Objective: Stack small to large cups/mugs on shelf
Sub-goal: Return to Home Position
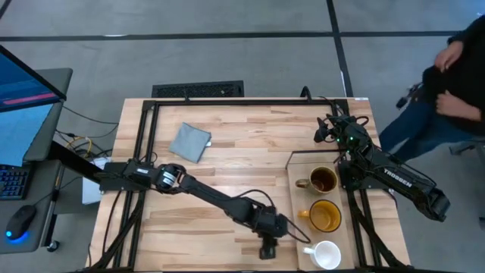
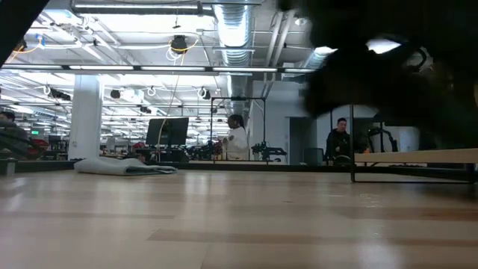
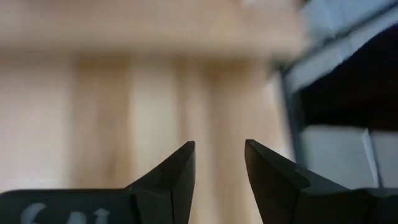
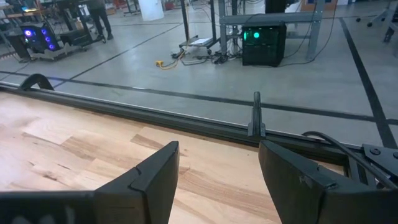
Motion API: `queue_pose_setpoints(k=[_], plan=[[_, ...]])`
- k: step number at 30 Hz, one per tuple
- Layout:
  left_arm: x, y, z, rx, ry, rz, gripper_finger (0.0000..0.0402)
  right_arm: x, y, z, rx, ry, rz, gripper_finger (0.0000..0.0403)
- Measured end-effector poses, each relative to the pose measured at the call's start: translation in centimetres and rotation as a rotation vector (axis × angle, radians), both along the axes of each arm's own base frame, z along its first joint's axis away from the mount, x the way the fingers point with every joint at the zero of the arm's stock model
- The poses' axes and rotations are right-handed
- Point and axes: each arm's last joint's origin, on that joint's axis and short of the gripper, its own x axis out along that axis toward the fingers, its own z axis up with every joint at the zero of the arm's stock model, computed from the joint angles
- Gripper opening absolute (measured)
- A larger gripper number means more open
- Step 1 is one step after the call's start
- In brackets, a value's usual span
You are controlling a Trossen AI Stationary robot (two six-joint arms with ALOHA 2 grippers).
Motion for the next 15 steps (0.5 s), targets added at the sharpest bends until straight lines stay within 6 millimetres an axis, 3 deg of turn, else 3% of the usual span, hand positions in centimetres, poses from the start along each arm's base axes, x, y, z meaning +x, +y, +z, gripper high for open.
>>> queue_pose_setpoints(k=[7, 15], plan=[[-3.6, 1.9, 0.3, 0.172, 0.367, 0.072, 0.0130, 0.0, 0.0, 0.0, 0.000, 0.000, 0.000, 0.0244], [-4.7, 3.4, 4.4, 0.273, 0.298, 0.141, 0.0130, 0.0, 0.0, 0.0, 0.000, 0.000, 0.000, 0.0244]])
